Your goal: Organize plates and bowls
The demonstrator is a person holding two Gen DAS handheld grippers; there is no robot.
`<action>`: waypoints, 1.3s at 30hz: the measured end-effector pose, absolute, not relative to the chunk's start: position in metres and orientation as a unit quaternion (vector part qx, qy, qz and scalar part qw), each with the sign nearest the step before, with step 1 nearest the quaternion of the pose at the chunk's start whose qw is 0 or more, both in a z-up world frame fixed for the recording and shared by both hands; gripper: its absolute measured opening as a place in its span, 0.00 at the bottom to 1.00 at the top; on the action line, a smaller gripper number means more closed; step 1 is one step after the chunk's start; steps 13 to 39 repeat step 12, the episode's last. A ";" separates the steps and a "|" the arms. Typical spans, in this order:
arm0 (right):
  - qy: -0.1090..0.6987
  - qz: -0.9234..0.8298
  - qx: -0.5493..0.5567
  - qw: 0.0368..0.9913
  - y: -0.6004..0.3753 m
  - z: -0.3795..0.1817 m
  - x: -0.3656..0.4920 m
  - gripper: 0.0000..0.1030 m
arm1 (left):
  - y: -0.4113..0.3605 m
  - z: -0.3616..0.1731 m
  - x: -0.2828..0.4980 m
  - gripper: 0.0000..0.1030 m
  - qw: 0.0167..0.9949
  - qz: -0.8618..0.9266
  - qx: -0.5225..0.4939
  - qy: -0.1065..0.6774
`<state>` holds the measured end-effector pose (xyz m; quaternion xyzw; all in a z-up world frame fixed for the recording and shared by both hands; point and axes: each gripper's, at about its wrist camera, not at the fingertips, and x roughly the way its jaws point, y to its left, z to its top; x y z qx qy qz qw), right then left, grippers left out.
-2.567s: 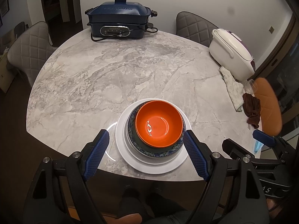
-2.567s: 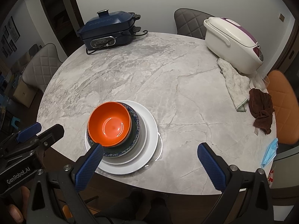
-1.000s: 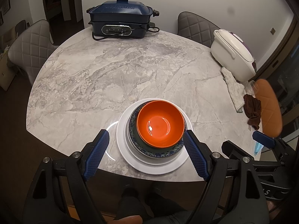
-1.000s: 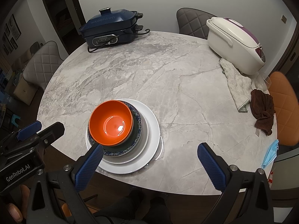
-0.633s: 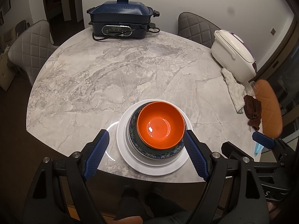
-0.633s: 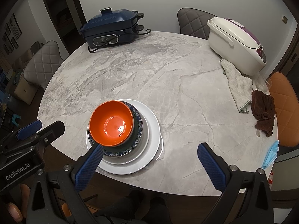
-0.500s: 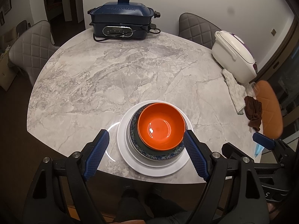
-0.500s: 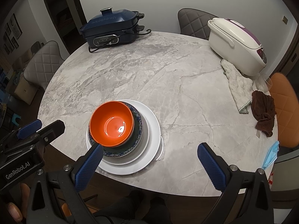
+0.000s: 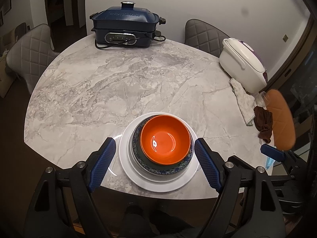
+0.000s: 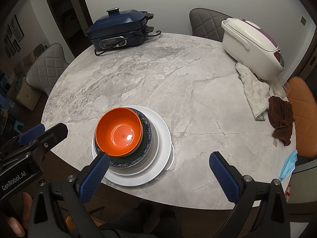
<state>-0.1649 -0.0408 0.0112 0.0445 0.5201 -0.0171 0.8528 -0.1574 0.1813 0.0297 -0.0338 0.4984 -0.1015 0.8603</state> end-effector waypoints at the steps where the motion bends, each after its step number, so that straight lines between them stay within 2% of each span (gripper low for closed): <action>1: 0.520 -0.017 0.045 0.853 -0.041 0.011 -0.165 1.00 | 0.182 0.030 -0.156 0.78 0.860 -0.103 -0.034 0.499; 39: 0.521 -0.017 0.045 0.852 -0.040 0.010 -0.164 1.00 | 0.181 0.034 -0.159 0.78 0.863 -0.101 -0.040 0.493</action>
